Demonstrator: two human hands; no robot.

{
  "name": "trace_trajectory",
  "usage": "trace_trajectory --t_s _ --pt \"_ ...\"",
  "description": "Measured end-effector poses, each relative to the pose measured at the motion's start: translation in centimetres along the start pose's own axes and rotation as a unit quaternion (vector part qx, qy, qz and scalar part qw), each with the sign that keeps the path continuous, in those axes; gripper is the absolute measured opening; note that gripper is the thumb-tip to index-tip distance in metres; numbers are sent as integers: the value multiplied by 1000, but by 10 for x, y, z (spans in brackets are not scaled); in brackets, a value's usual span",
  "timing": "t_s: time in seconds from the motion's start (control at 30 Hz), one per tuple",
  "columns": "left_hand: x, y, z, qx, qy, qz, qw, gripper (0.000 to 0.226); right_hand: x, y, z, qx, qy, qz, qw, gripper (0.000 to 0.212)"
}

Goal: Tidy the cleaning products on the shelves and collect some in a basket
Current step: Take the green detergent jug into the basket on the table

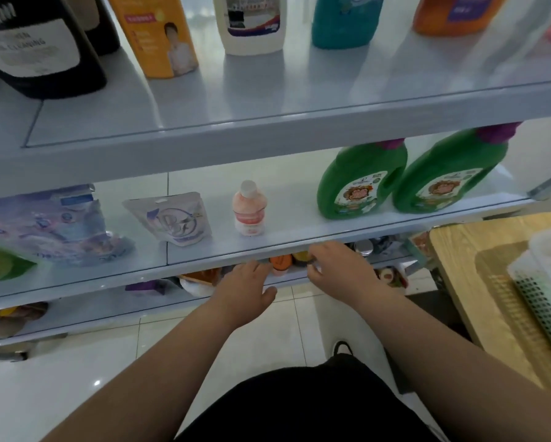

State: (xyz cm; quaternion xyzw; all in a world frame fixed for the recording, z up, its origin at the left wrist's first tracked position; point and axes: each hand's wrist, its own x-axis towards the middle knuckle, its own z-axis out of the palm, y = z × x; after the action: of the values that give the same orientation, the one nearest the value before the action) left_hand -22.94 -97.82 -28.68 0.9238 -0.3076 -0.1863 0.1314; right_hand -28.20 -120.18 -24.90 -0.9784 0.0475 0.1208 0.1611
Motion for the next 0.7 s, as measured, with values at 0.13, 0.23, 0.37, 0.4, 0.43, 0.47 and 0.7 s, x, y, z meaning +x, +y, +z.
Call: trace_trajectory --t_s 0.13,0.23,0.37,0.4,0.43,0.47,0.7 --pt "34 42 -3 -59 18 11 998 43 -14 40 -6 7 3 8 1000 22" --pt "71 79 -12 -155 61 -46 985 61 -19 74 -20 5 -6 4 1000 26" --pt "128 120 -36 -253 150 -92 951 100 -15 120 -44 -7 -9 -29 1000 27" --pt "143 126 -43 -267 164 -99 944 109 -13 130 -49 -13 -7 -39 999 28" --pt "155 130 -48 -277 169 -106 940 116 -11 139 -54 -16 -7 -47 999 29" --pt "167 134 -52 -284 169 -112 937 122 -9 147 -57 -17 -9 -55 998 29" --pt "192 141 -50 -366 177 -128 904 90 -2 184 -72 -11 -21 -96 995 28"
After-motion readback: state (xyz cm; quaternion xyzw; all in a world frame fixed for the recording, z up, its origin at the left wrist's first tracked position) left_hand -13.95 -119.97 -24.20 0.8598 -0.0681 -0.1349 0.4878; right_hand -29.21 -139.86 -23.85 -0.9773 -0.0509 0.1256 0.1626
